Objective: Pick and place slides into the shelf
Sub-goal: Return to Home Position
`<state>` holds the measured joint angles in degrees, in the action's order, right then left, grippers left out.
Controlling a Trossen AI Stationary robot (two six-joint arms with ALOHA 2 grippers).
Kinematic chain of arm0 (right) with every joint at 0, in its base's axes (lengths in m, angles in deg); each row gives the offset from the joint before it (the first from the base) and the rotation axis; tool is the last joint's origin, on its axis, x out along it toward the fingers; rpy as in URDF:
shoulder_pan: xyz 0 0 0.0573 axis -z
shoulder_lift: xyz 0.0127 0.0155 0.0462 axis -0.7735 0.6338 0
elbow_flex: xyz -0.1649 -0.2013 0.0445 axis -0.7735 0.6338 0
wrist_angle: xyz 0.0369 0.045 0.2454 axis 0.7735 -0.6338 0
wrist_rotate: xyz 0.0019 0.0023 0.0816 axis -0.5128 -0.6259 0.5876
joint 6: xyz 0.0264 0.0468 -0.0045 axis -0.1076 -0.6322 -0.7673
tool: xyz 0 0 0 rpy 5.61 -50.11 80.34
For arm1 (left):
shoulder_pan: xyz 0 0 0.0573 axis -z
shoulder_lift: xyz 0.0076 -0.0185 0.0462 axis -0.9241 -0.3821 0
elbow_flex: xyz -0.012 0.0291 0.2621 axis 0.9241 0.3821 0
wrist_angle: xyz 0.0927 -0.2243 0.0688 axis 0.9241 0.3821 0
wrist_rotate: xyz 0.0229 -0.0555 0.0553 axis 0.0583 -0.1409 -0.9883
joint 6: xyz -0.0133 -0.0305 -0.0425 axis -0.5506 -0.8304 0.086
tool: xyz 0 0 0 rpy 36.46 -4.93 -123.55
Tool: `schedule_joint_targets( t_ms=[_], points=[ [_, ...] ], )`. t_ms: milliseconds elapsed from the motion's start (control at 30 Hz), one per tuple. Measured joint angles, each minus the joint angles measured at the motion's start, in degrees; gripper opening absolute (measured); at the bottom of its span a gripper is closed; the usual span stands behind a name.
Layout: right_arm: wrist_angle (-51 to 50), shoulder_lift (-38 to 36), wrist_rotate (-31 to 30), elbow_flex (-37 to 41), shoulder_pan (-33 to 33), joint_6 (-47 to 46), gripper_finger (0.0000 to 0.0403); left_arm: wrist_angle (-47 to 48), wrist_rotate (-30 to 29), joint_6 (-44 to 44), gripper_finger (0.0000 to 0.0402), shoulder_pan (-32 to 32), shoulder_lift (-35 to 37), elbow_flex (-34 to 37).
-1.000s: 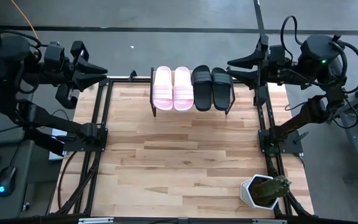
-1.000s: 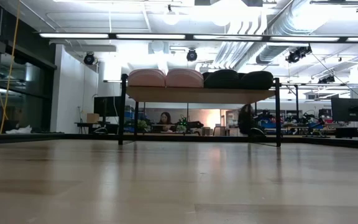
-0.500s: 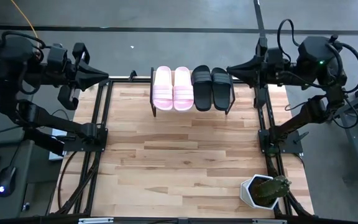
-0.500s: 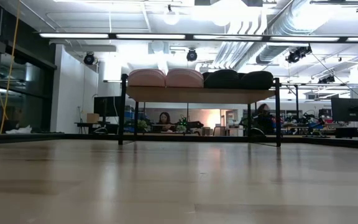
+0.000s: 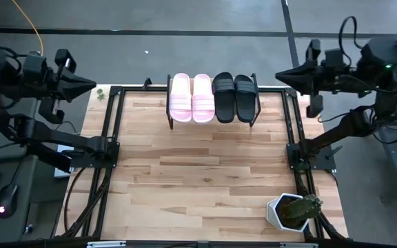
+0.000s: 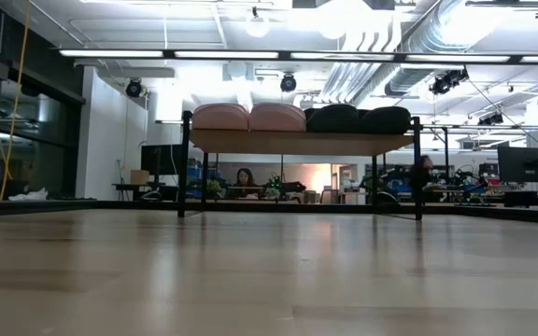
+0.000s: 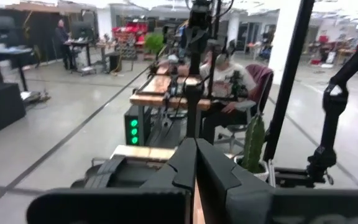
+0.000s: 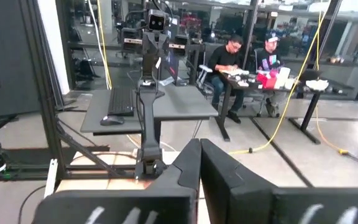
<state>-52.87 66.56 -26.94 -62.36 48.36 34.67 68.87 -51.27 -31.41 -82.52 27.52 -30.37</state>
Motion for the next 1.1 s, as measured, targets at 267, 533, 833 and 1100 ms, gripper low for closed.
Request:
schedule_joint_targets(
  t_ms=[267, 533, 833, 1100],
  points=[
    [-0.34, -5.5, 0.0, 6.55, 0.0, -0.32, 0.0, 4.15, -3.65, -1.05, 0.0001, 0.0, 2.95, 2.95],
    [11.6, -15.14, 1.0, 25.59, -0.02, 0.9, 0.0, 0.21, -3.89, -1.05, 0.0, 0.0, 6.35, 10.25],
    [24.55, -28.91, 1.07, 47.08, 0.0, 0.62, 0.0, -4.14, -3.32, -1.25, 0.0, 0.0, 10.63, 18.87],
    [30.31, -37.29, 1.67, 59.04, 0.0, 0.4, 0.0, -7.79, -1.9, -1.52, 0.0, 0.0, 15.61, 26.92]
  ],
)
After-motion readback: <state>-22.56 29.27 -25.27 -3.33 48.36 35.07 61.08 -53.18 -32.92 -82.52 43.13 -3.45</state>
